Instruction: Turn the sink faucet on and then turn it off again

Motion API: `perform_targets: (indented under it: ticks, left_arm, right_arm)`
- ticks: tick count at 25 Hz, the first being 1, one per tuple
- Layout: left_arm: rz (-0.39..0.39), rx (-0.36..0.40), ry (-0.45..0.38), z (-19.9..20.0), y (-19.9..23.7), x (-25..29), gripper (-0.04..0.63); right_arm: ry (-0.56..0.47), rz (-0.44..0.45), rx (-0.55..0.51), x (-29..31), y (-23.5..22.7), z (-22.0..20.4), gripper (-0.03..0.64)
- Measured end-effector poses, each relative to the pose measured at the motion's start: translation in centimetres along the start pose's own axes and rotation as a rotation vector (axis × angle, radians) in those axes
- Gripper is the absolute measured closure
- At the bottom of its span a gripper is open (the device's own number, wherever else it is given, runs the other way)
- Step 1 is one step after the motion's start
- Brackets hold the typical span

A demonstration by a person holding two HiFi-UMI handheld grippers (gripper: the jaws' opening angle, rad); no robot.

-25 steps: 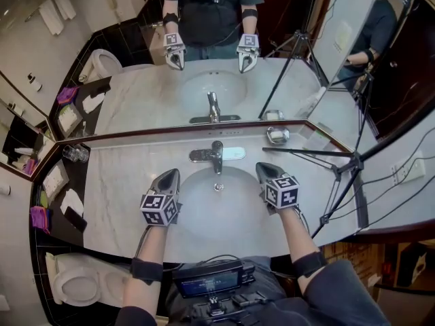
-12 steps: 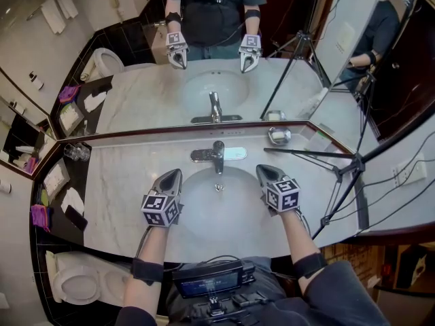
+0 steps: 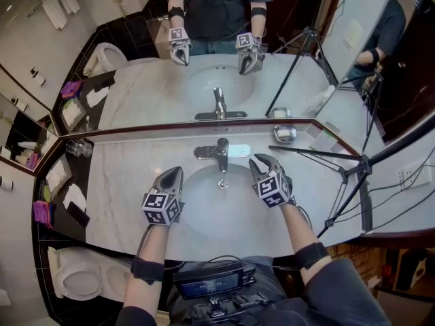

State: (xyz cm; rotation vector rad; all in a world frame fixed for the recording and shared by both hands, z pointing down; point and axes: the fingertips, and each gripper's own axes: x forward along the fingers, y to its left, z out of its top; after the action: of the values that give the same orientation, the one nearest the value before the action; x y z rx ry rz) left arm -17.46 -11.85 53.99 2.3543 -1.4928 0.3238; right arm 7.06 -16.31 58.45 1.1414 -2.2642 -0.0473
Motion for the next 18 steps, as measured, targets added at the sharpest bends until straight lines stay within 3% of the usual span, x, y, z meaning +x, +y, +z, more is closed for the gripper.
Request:
perform_targets:
  ticks: [6, 10, 18]
  left_arm:
    - [0.014, -0.009, 0.005, -0.3, 0.8, 0.3, 0.595]
    - [0.026, -0.017, 0.012, -0.7, 1.4, 0.5, 0.595]
    - [0.049, -0.03, 0.023, -1.1, 2.7, 0.6, 0.595]
  right_arm:
    - [0.033, 0.038, -0.315, 3.7, 1.9, 1.0, 0.437]
    - [0.044, 0.074, -0.487, 6.3, 3.1, 1.5, 0.415]
    - [0.056, 0.161, -0.653, 10.3, 5.4, 2.2, 0.391]
